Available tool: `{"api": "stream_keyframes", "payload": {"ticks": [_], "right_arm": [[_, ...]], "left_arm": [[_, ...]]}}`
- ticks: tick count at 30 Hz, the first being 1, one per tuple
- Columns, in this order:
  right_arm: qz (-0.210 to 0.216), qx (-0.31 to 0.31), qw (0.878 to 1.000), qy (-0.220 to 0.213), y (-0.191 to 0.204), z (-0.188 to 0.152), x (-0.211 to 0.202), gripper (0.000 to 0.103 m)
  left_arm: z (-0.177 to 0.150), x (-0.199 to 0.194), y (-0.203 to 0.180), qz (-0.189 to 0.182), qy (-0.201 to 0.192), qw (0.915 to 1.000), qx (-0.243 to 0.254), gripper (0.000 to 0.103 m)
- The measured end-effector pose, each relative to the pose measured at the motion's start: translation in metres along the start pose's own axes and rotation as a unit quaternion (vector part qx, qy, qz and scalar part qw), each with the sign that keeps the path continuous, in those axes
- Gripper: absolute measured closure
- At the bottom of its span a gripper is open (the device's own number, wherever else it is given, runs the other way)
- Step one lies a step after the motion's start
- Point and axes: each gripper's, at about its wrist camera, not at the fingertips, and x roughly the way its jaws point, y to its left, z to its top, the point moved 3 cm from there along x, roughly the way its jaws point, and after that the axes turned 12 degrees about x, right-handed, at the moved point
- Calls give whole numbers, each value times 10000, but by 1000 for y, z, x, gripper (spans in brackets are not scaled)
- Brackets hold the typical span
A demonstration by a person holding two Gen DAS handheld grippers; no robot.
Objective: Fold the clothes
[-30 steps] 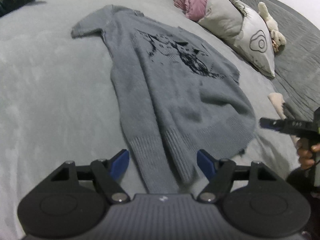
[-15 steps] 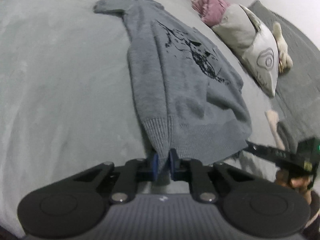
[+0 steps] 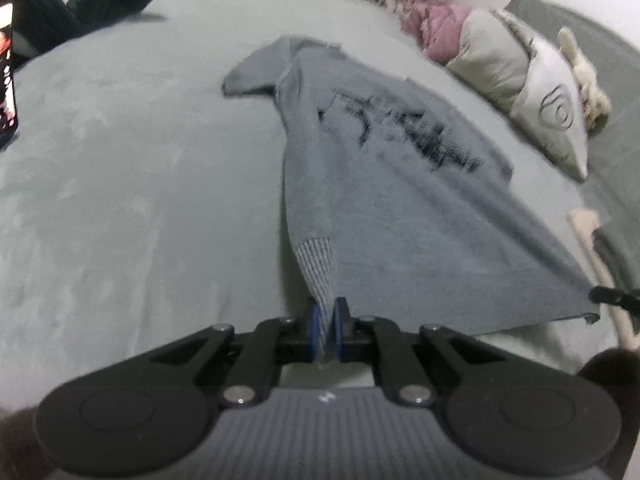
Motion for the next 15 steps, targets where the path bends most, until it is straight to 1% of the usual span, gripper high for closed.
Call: {"api": "stream_keyframes", "payload": {"ticks": [2,4,5,6,7,8,9,11,13,15], "right_arm": [[39,68,9995,306,-4,-10,11,100],[96,239,9988,414,-10,-16,18,98],[126,383,9982,436,-16,-19,22,94],[128,470,9979,422,-20,-21,24,92],[128,562,9975,406,-25,-22,25,85],[103,695,9969,364,-31,-23,26,79],[78,829,9960,323,-38,-23,27,78],[98,1079,9937,299,-49,-25,30,76],[170,1253,9914,328,-55,-26,34,76],[302,1444,9883,379,-59,-29,43,76]], "left_arm": [[-5,10,1,135,199,9997,71,96],[-10,18,3,196,342,9992,103,93],[-11,18,5,187,347,9992,97,90],[-12,18,6,167,333,9993,86,85],[-13,16,10,101,266,9996,10,81],[-12,15,13,111,195,9997,-62,68],[-11,13,16,147,127,9997,-129,55],[-9,12,21,173,40,9995,-253,44],[-10,18,27,68,61,9992,-389,44],[-9,22,23,18,99,9994,-320,45]]}}
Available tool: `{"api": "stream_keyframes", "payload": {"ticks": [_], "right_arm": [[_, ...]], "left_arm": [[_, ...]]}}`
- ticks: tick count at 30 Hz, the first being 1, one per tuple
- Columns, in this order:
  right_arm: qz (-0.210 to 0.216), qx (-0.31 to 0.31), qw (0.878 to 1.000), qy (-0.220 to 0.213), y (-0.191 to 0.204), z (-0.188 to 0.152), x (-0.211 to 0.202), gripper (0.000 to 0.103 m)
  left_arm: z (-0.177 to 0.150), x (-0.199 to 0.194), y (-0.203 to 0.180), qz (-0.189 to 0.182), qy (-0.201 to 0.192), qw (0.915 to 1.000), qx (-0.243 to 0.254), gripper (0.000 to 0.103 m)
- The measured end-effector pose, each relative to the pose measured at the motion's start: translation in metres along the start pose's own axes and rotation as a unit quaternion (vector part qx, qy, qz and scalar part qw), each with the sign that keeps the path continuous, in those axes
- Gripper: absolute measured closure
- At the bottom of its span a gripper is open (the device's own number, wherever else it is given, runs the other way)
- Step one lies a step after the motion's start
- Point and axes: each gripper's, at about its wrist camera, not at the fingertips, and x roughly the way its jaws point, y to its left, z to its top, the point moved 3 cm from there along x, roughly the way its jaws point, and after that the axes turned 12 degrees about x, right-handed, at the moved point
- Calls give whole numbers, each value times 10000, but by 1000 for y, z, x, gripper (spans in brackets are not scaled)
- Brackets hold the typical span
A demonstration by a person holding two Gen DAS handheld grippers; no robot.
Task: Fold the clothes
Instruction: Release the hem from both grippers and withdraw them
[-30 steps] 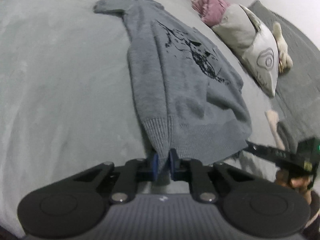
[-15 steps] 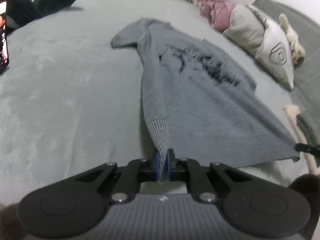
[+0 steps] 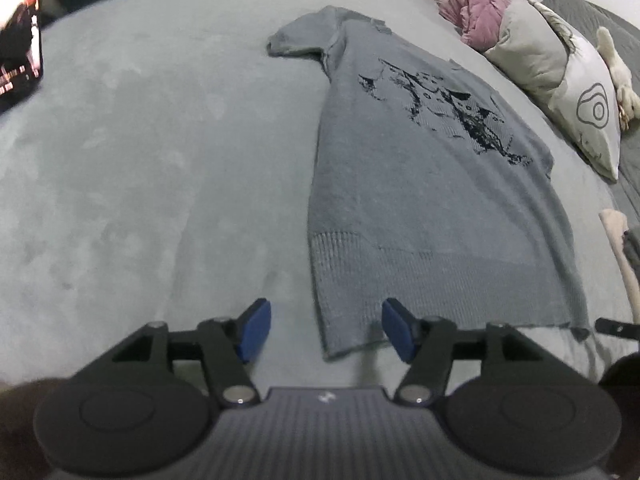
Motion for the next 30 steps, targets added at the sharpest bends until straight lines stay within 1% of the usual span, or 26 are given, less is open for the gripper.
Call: {"api": "stream_keyframes", "payload": {"ticks": [3,5,8,10,13,15,17,18,19,20,22,24,26,27,28,30], "right_arm": [[104,105,9999,23,-1,-5,11,75],[122,84,9999,-46,3,-7,14,73],[125,-21,9999,-107,5,-8,12,72],[133,-110,9997,-155,5,-12,11,71],[164,-218,9992,-289,3,-19,9,71],[158,-255,9988,-391,3,-22,8,71],[-26,-551,9964,-640,11,-31,5,70],[-121,-707,9949,-708,16,-34,4,70],[-221,-886,9929,-756,21,-38,4,69],[-283,-1010,9913,-798,25,-42,4,69],[-367,-1208,9883,-850,31,-49,4,69],[-457,-1376,9853,-904,35,-56,4,68],[-600,-1518,9820,-950,39,-59,6,68],[-673,-1570,9807,-955,40,-59,7,68],[-748,-1624,9792,-963,41,-60,9,68],[-958,-1784,9739,-1028,46,-61,15,68]], "left_arm": [[0,3,-8,-61,45,9998,181,47],[-2,3,-7,-113,37,9997,223,47],[-5,1,-7,-97,-19,9995,305,47],[-7,0,-8,-77,-57,9993,362,45],[-12,-5,-21,115,-128,9965,816,35],[-16,-7,-30,261,-209,9928,1151,31],[-19,-8,-40,370,-279,9878,1485,29],[-20,-9,-41,385,-290,9869,1539,28],[-23,-14,-48,433,-334,9828,1763,28],[-25,-16,-51,473,-360,9803,1884,28],[-28,-17,-61,659,-406,9728,2182,28],[-31,-15,-69,808,-357,9661,2425,28],[-32,-11,-74,1014,-262,9597,2610,28],[-34,-11,-75,1053,-245,9586,2635,28],[-34,-6,-78,1236,-164,9548,2700,29],[-33,-2,-79,1367,-121,9528,2708,29]]}}
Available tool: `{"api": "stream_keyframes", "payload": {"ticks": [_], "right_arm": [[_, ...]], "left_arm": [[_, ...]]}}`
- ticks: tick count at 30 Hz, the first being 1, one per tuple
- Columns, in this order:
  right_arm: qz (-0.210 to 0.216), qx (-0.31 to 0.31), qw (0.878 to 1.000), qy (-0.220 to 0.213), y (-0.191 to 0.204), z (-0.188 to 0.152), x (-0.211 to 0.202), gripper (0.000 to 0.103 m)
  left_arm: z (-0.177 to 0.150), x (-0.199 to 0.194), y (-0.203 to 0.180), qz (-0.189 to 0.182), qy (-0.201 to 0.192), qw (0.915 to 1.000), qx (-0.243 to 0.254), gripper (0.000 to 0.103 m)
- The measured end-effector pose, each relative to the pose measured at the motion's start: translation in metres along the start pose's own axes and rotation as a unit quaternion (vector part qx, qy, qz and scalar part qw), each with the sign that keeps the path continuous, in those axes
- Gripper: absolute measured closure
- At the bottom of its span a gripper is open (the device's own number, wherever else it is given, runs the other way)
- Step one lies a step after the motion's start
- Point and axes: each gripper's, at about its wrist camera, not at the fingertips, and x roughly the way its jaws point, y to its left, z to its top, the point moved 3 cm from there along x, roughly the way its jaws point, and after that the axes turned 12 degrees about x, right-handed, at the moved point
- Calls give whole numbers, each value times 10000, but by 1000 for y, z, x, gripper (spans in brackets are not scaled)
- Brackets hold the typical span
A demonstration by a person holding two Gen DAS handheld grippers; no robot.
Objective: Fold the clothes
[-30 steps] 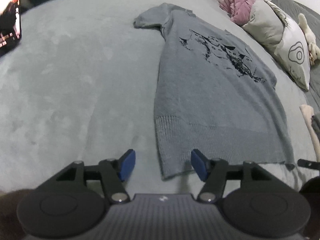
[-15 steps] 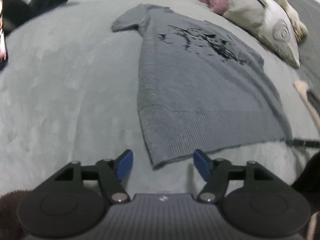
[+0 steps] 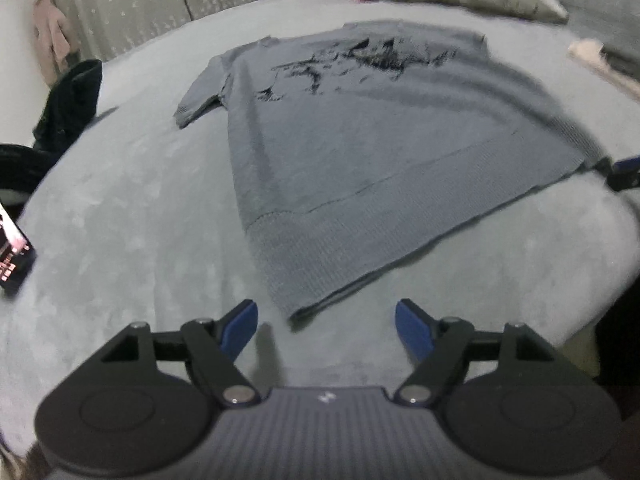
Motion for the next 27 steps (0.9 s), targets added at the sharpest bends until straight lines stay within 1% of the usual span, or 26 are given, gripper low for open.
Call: {"api": "stream_keyframes", "payload": {"ticks": [1,2,3,4,5,6,8,10,12,13,17,18,19,21,22,24,25,26,27], "right_arm": [[-103,-92,9999,-28,3,0,2,68],[-212,-209,9995,-106,7,0,4,68],[-318,-320,9988,-186,10,0,5,68],[-399,-382,9981,-287,12,1,5,69],[-475,-446,9971,-389,13,2,4,86],[-512,-523,9960,-507,14,4,1,98],[-555,-663,9934,-756,15,9,-9,98],[-636,-845,9897,-969,15,15,-21,98],[-766,-1068,9848,-1134,15,20,-33,98],[-786,-1150,9836,-1142,17,21,-35,98],[-940,-2041,9689,-1036,27,18,-51,98],[-1005,-2312,9632,-935,30,15,-52,98],[-1012,-2413,9613,-865,32,13,-50,98],[-967,-2745,9555,-485,36,4,-42,98],[-931,-2806,9548,-307,36,0,-35,98],[-847,-2807,9561,21,34,-4,-22,98],[-797,-2749,9581,122,32,-4,-19,98],[-648,-2544,9642,365,28,-3,-11,95],[-494,-2379,9686,526,24,0,-8,94]], "left_arm": [[1,1,0,41,23,10000,-2,29],[2,3,0,81,47,10000,-4,34],[1,3,1,113,37,9999,-34,46],[1,3,3,143,18,9999,-72,55],[1,2,5,208,8,9997,-127,83],[0,2,8,290,18,9994,-213,97],[-1,-3,18,483,-56,9979,-439,98],[-1,-10,22,634,-141,9968,-463,98],[-1,-14,22,701,-96,9972,-258,98],[-1,-16,20,763,-61,9970,-121,99],[-5,-16,11,818,230,9953,465,99],[-5,-15,10,813,258,9951,502,99],[-7,-9,8,797,418,9935,700,99],[-8,-1,3,699,636,9913,917,99],[-8,1,1,646,733,9901,1007,99],[-8,6,-2,577,857,9883,1119,99],[-9,9,1,492,900,9890,1063,99],[-9,9,4,404,905,9899,1017,98],[-9,8,7,328,878,9910,953,91]]}}
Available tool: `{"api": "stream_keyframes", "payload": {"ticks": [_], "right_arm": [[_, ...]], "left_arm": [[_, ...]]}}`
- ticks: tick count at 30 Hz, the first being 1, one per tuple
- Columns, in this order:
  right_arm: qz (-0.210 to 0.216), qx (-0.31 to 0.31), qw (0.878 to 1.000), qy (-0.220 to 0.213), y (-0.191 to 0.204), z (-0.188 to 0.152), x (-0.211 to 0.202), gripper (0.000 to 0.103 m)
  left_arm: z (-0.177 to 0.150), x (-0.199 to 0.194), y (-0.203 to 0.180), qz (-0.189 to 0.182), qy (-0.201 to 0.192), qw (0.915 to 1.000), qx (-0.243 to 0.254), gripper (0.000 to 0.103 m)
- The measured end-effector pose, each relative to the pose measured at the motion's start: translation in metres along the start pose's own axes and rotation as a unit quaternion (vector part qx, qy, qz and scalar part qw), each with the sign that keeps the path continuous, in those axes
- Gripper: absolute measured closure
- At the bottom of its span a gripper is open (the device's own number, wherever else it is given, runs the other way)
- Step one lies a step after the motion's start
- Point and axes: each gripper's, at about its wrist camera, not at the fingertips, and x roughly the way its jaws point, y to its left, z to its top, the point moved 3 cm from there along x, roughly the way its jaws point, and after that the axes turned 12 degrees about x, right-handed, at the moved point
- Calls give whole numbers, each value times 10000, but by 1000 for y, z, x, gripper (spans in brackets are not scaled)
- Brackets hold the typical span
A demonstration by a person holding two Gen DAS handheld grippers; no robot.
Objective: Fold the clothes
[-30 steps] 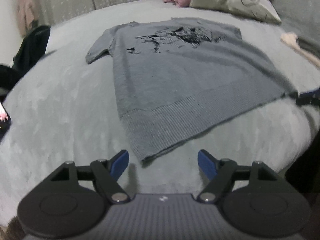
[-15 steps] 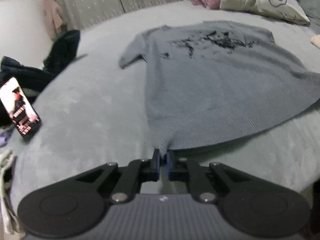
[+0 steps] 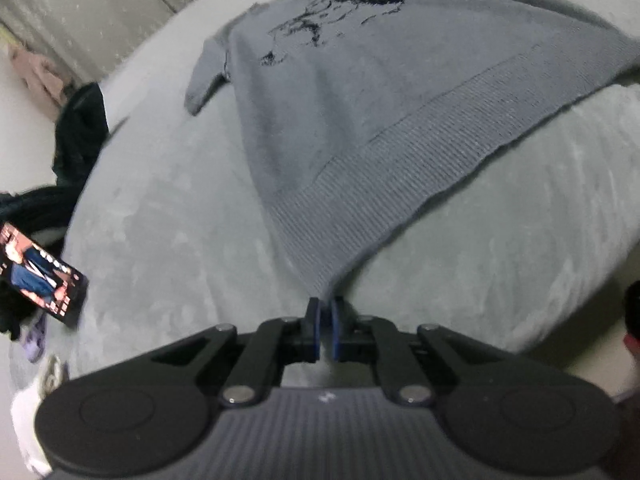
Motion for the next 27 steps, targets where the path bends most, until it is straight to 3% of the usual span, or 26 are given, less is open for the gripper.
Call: {"api": "stream_keyframes", "payload": {"ticks": [1,3,4,6,12,17,18,22,27], "right_arm": [[140,180,9997,18,-6,2,0,91],[466,609,9970,-49,-23,7,-2,75],[650,853,9942,-126,-34,11,-5,69],[1017,1351,9852,-296,-56,20,-10,66],[1262,2603,9554,-589,-128,61,17,64],[1596,3449,9224,-689,-170,87,41,63],[1766,3759,9071,-682,-184,92,51,63],[1785,4391,8774,-739,-216,106,80,63],[1845,5203,8308,-703,-253,117,135,63]], "left_arm": [[-2,-2,5,-91,-69,9999,-112,85],[-6,-10,17,-345,-370,9979,-416,43],[-7,-16,22,-461,-554,9957,-576,38],[-4,-27,31,-610,-855,9910,-824,37],[39,-34,36,-1040,-1586,9732,-1297,37],[92,-19,13,-1336,-1873,9677,-1028,38],[110,-13,5,-1423,-1938,9658,-973,38],[160,1,-32,-1992,-2235,9529,-485,40],[191,19,-80,-2453,-2355,9404,-68,42]]}}
